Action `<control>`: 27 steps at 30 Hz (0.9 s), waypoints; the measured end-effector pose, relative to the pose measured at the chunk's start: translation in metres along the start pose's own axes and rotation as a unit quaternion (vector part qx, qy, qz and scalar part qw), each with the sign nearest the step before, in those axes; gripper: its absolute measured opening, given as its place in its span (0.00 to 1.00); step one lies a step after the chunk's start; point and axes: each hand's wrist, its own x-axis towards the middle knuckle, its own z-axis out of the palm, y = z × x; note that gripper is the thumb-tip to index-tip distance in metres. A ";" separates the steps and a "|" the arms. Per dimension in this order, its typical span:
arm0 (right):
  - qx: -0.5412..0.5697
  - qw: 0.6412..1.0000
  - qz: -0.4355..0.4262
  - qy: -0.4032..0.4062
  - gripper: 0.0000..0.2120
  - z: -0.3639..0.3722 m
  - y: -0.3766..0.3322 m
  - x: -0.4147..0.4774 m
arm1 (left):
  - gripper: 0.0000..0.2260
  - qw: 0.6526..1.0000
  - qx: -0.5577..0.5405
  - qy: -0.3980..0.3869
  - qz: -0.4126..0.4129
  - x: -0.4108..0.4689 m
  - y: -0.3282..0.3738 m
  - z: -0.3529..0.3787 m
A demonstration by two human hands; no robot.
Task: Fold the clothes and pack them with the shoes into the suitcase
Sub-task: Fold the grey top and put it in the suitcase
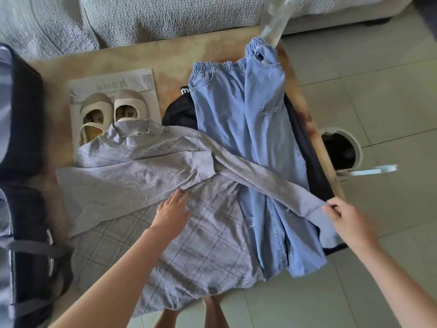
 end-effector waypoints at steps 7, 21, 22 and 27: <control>0.249 0.965 -0.065 -0.052 0.04 -0.001 -0.117 -0.060 | 0.16 0.887 -0.461 -0.011 -0.038 -0.023 0.043 -0.006; 0.498 0.855 0.000 -0.144 0.15 0.054 -0.216 -0.094 | 0.04 0.851 -0.524 -0.012 -0.029 -0.057 0.000 -0.001; 0.467 0.876 -0.023 -0.118 0.16 0.052 -0.213 -0.093 | 0.03 0.849 -0.528 -0.001 -0.040 -0.058 -0.005 -0.001; 0.194 0.966 -0.170 0.027 0.23 0.064 -0.204 -0.071 | 0.04 0.786 -0.609 0.014 -0.106 -0.051 -0.030 0.001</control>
